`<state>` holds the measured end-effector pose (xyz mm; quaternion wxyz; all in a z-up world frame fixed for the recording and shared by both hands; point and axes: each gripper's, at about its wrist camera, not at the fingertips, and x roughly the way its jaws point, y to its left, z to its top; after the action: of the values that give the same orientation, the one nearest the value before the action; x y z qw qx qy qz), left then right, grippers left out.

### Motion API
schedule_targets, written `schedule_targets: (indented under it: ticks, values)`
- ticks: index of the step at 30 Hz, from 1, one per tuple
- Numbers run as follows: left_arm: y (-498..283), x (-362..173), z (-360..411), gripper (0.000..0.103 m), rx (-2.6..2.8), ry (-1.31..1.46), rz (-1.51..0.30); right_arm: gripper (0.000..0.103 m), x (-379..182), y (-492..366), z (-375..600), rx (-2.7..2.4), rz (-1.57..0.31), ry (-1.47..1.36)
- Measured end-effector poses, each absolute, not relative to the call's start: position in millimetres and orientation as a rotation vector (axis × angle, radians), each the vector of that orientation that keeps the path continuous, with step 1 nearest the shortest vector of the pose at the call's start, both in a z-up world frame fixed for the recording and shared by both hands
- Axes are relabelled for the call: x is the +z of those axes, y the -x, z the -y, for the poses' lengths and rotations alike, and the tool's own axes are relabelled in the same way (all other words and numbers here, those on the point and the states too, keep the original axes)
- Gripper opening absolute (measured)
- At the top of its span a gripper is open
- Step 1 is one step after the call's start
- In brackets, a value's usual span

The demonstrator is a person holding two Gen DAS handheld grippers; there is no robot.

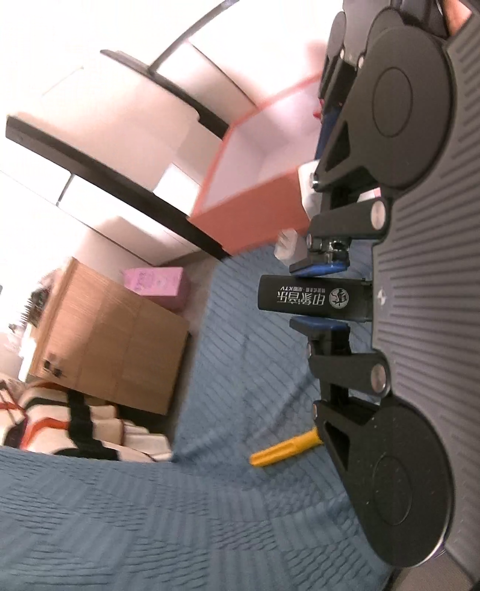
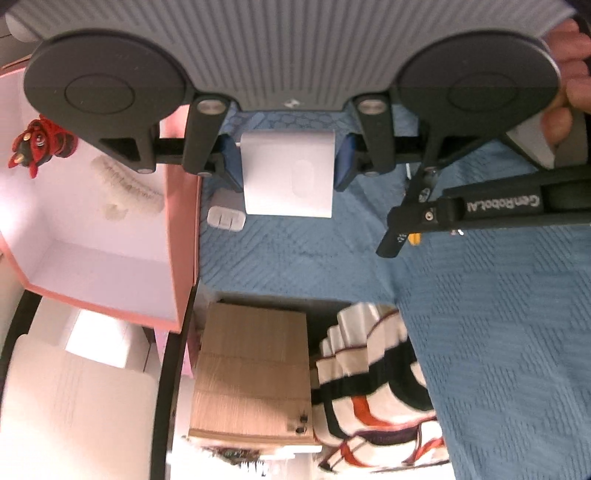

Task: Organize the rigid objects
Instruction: 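Carry USB stick with left gripper while right gripper carries square charger over pink box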

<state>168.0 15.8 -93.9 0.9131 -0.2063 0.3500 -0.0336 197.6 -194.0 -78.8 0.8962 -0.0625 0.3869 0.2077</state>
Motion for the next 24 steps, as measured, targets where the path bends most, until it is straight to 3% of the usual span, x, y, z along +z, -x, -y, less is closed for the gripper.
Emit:
schedule_targets:
  ticks: [9, 24]
  values:
    - [-144.9, -37.6, -11.3, 0.027, -0.037, 0.409, -0.664, 0.055, -36.2, -177.8, 212.7, 0.440, -0.744, 0.103]
    - [-141.3, -6.6, 29.6, 0.027, -0.092, 0.390, -0.618, 0.055, -14.5, -163.9, 249.0, 0.396, -0.717, 0.052]
